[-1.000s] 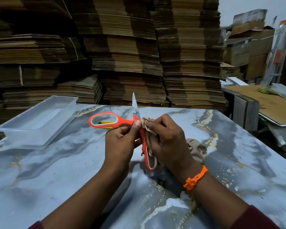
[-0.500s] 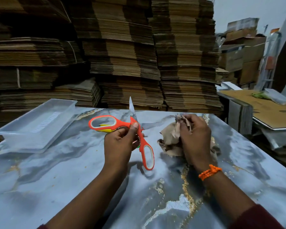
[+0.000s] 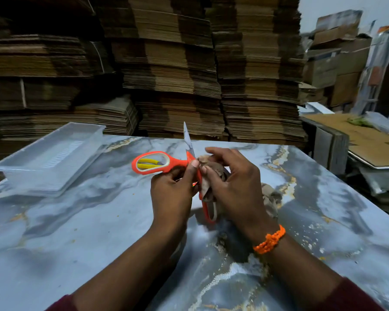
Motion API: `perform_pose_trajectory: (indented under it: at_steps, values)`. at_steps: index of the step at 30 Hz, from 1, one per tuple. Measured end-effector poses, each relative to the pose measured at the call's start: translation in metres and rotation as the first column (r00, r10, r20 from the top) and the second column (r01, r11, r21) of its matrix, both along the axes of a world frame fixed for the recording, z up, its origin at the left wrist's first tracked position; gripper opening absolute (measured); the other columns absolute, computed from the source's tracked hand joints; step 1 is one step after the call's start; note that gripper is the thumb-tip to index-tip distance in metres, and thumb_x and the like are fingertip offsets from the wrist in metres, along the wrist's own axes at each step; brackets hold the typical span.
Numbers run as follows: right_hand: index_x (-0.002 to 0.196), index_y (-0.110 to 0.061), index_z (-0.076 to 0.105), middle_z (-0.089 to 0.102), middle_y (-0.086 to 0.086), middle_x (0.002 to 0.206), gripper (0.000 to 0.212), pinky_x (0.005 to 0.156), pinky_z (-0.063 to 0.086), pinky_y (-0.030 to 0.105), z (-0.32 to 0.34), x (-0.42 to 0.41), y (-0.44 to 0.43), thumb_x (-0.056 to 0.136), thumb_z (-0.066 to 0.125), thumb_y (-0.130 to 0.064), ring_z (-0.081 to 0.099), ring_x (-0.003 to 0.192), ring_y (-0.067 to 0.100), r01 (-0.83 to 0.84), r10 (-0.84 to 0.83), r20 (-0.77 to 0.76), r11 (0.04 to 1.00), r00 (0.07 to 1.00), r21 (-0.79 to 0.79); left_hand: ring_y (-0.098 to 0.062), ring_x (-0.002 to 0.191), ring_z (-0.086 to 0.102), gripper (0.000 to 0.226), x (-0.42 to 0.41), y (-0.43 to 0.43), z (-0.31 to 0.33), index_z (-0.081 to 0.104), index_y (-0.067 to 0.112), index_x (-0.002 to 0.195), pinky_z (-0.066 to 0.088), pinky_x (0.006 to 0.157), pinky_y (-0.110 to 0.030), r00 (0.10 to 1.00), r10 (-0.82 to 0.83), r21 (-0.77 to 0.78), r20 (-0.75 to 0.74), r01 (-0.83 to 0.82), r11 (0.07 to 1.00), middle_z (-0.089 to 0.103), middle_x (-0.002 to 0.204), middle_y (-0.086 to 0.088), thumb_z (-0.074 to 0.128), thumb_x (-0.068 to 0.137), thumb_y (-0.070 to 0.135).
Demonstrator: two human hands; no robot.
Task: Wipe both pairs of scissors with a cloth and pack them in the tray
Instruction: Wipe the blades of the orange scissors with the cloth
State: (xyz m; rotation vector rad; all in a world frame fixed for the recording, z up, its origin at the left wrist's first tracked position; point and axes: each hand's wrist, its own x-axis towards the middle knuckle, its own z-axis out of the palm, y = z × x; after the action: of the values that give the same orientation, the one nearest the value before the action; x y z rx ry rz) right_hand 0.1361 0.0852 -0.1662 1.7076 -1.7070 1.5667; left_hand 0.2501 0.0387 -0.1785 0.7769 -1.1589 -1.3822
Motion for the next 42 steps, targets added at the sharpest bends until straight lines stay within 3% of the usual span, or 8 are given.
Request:
perform_pose_trajectory:
  at_steps: [16, 19, 22, 26, 29, 32, 38, 42]
  values:
    - [0.106, -0.021, 0.081, 0.076, -0.007, 0.101, 0.016, 0.093, 0.058, 0.034, 0.002, -0.024, -0.009, 0.092, 0.075, -0.016, 0.070, 0.098, 0.004, 0.027, -0.048, 0.249, 0.996, 0.967, 0.085, -0.021, 0.087, 0.078, 0.013, 0.001, 0.005, 0.002, 0.077, 0.002, 0.099, 0.062, 0.070, -0.027, 0.980, -0.045, 0.118, -0.196, 0.069, 0.991, 0.080, 0.092, -0.012, 0.071, 0.094, 0.013]
    - [0.110, -0.019, 0.080, 0.073, -0.001, 0.102, 0.019, 0.087, 0.057, 0.026, 0.002, -0.018, -0.004, 0.094, 0.073, -0.012, 0.067, 0.093, 0.002, 0.084, -0.089, 0.122, 0.995, 0.988, 0.045, -0.018, 0.084, 0.078, 0.011, 0.000, 0.007, 0.002, 0.078, 0.007, 0.094, 0.061, 0.069, -0.025, 0.982, -0.045, 0.106, -0.184, 0.065, 0.992, 0.081, 0.087, -0.009, 0.071, 0.094, 0.014]
    - [0.110, -0.012, 0.080, 0.070, 0.004, 0.102, 0.020, 0.072, 0.059, 0.017, -0.005, 0.001, 0.001, 0.094, 0.071, -0.004, 0.069, 0.086, 0.007, -0.076, 0.074, 0.035, 0.996, 0.997, 0.051, -0.016, 0.078, 0.077, 0.014, 0.003, 0.008, 0.003, 0.079, 0.007, 0.091, 0.061, 0.067, -0.026, 0.983, -0.050, 0.070, -0.174, 0.063, 0.996, 0.080, 0.084, -0.008, 0.069, 0.096, 0.015]
    - [0.104, -0.015, 0.081, 0.075, 0.000, 0.098, 0.016, 0.081, 0.056, 0.022, -0.001, -0.012, -0.011, 0.091, 0.074, -0.008, 0.068, 0.089, 0.003, 0.018, -0.020, 0.057, 0.999, 0.998, 0.039, -0.017, 0.077, 0.076, 0.011, 0.002, 0.007, 0.004, 0.077, 0.006, 0.090, 0.063, 0.069, -0.027, 0.987, -0.045, 0.094, -0.157, 0.061, 0.994, 0.080, 0.082, -0.008, 0.069, 0.095, 0.010]
    - [0.104, -0.012, 0.079, 0.072, 0.004, 0.098, 0.017, 0.075, 0.054, 0.009, -0.005, -0.003, -0.007, 0.092, 0.072, -0.005, 0.067, 0.084, 0.006, -0.013, 0.014, -0.026, 0.999, 1.000, 0.033, -0.020, 0.079, 0.077, 0.012, 0.004, 0.006, 0.004, 0.078, 0.007, 0.091, 0.064, 0.072, -0.028, 0.990, -0.038, 0.072, -0.137, 0.048, 0.996, 0.081, 0.087, -0.012, 0.068, 0.096, 0.012]
    - [0.108, -0.012, 0.079, 0.070, 0.007, 0.099, 0.018, 0.070, 0.061, 0.022, -0.006, -0.005, -0.005, 0.094, 0.070, -0.005, 0.071, 0.078, 0.010, -0.094, 0.098, -0.060, 0.994, 0.993, 0.063, -0.020, 0.083, 0.079, 0.012, 0.006, 0.006, 0.005, 0.078, 0.007, 0.095, 0.063, 0.071, -0.025, 0.990, -0.038, 0.066, -0.132, 0.047, 0.997, 0.081, 0.088, -0.010, 0.067, 0.097, 0.012]
    - [0.100, -0.012, 0.080, 0.074, 0.008, 0.091, 0.013, 0.081, 0.058, 0.042, -0.009, -0.037, -0.021, 0.092, 0.071, -0.009, 0.069, 0.086, 0.021, 0.163, -0.152, -0.092, 0.979, 0.984, 0.119, -0.011, 0.077, 0.078, 0.010, 0.005, 0.004, 0.006, 0.077, 0.012, 0.089, 0.062, 0.066, -0.020, 0.995, -0.004, 0.079, -0.100, 0.012, 0.997, 0.081, 0.081, -0.003, 0.070, 0.095, 0.012]
    - [0.107, -0.014, 0.076, 0.072, 0.005, 0.101, 0.013, 0.088, 0.056, 0.034, -0.003, -0.053, -0.009, 0.096, 0.069, -0.014, 0.063, 0.091, 0.010, 0.262, -0.265, 0.049, 0.963, 0.963, 0.065, -0.014, 0.084, 0.079, 0.011, 0.004, 0.000, 0.004, 0.079, 0.013, 0.095, 0.059, 0.067, -0.018, 0.995, 0.038, 0.083, -0.087, -0.031, 0.996, 0.081, 0.088, -0.004, 0.071, 0.095, 0.021]
